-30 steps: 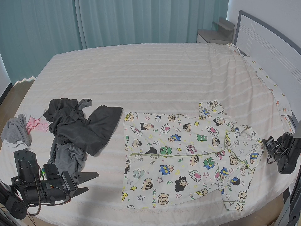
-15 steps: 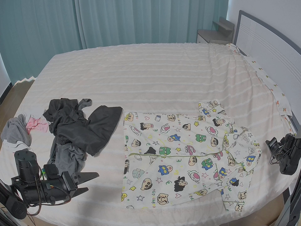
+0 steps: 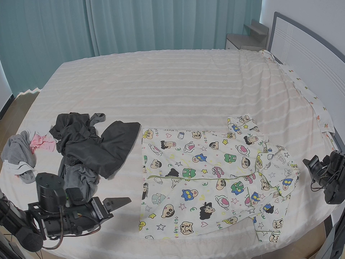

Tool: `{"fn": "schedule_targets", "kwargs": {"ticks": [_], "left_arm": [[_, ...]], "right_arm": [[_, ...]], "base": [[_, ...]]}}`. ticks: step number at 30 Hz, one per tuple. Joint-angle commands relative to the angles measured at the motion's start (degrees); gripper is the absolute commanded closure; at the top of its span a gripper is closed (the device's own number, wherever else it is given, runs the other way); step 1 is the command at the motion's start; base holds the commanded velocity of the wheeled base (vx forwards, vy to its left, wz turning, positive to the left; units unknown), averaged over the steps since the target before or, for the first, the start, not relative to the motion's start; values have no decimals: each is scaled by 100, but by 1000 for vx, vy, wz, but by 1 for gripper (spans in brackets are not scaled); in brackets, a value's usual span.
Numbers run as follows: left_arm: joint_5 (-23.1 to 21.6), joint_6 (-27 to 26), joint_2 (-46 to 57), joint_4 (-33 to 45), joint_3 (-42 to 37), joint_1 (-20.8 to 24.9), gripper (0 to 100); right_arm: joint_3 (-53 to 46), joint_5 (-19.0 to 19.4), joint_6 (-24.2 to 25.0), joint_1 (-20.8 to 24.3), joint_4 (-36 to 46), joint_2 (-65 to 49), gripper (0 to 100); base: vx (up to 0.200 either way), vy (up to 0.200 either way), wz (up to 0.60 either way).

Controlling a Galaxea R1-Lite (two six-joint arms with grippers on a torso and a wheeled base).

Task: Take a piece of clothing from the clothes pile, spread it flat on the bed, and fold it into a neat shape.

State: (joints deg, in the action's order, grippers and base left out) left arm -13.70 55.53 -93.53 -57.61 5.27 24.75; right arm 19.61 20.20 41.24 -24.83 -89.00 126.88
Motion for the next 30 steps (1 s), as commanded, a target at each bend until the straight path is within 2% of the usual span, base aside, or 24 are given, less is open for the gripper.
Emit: {"fn": "schedule_targets", "kwargs": {"ticks": [1,6,14,30], "left_arm": [[1441,371,-1713,-13,730,1155,0],[1590,793,-2223,31,1073,1190,0],[2152,837,-2838,13,1381,1182,0],[2012,1267,-3075,31,1829,1208,0]], "right_arm": [[-731,19,596,277,-73,-1297,100],[-863,-7,631,462,-73,-1790,100],[-916,-7,622,471,-73,-2291,100],[-1091,-7,613,664,-73,-2818,100]], "base": [[0,0,0],[0,0,0],[0,0,0],[0,0,0]]}}
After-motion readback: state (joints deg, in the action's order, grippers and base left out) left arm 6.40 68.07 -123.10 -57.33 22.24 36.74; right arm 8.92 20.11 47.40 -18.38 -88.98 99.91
